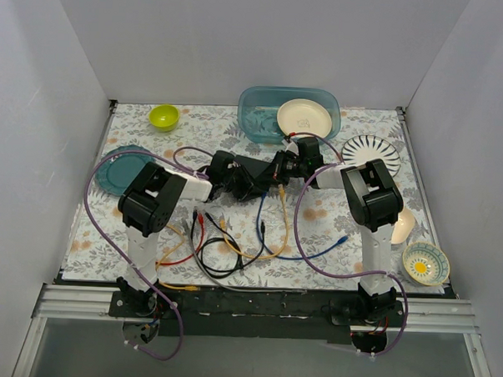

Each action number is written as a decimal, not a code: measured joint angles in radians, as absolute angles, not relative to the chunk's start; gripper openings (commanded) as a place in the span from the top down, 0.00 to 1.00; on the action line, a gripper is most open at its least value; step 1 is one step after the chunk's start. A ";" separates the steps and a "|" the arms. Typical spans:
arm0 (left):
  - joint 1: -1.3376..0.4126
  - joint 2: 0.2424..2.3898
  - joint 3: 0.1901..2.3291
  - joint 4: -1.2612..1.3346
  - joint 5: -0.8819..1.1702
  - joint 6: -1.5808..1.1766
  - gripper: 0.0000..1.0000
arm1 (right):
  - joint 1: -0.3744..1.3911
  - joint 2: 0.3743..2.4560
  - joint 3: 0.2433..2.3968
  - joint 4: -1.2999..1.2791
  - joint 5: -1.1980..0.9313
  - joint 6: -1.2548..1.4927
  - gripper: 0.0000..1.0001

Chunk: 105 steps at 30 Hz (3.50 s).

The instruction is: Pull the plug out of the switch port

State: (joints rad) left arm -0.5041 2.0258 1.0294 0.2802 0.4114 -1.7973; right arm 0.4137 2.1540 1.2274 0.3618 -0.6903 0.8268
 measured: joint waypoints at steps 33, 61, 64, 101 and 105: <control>-0.499 2.008 0.884 0.448 0.445 -1.935 1.00 | 0.403 2.154 1.227 0.362 -0.689 0.827 0.94; -0.457 1.100 0.732 -0.386 -0.097 -1.723 0.12 | 0.409 1.986 1.255 0.027 -0.453 0.672 0.76; -0.457 1.161 0.788 -0.440 -0.129 -1.724 0.12 | 0.416 1.887 1.243 -0.067 -0.375 0.621 0.78; -1.047 1.619 0.837 -0.313 -0.046 -1.949 0.61 | 0.527 0.741 0.736 -0.614 -0.077 0.521 0.84; -0.991 1.444 0.714 -0.463 -0.109 -1.994 0.59 | 0.547 0.645 0.735 -0.651 -0.079 0.515 0.84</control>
